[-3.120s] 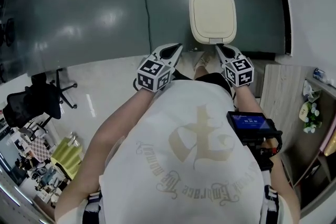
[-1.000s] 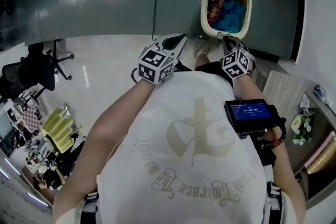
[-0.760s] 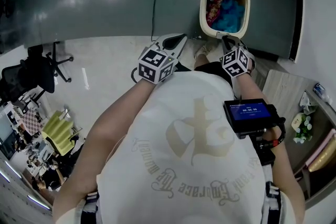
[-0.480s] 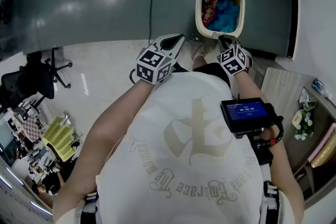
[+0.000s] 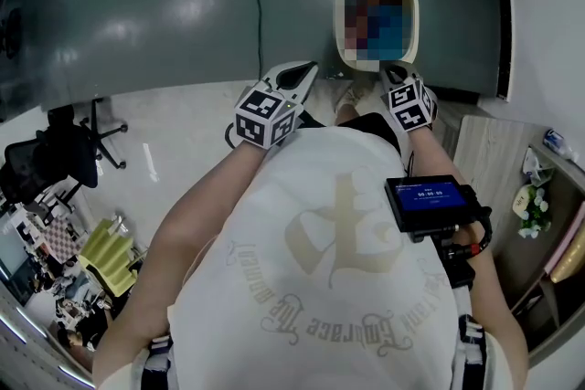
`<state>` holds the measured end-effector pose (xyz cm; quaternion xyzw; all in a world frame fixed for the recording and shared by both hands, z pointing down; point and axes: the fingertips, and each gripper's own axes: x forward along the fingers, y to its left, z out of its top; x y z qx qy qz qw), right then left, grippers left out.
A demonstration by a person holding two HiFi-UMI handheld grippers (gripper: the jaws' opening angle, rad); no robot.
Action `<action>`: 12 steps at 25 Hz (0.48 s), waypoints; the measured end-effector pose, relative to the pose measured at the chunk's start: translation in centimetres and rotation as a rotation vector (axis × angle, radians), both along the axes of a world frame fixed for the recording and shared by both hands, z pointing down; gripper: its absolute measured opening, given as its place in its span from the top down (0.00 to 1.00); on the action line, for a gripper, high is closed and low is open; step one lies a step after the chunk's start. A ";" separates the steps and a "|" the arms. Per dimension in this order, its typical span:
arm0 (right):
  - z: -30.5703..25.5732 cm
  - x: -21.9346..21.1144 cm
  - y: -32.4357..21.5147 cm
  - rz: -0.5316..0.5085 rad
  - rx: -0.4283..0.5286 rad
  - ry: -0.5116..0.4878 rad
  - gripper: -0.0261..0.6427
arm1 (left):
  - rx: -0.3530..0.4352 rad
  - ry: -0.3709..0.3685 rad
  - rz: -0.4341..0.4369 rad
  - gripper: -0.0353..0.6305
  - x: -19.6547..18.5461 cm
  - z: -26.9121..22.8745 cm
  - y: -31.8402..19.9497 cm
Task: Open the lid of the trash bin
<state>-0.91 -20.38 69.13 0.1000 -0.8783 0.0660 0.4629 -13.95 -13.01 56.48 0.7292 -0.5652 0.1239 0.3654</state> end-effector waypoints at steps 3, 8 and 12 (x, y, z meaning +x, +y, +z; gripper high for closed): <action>-1.9 -0.4 -1.1 0.073 -0.005 -0.073 0.95 | 0.014 0.004 0.009 0.93 0.0 -0.4 -0.4; -6.6 -0.9 -2.7 0.178 -0.008 -0.210 0.95 | 0.047 0.008 0.030 0.93 0.4 -1.7 -1.0; -9.9 -1.2 -4.0 0.267 -0.017 -0.320 0.95 | 0.066 0.016 0.049 0.93 0.3 -1.7 -1.8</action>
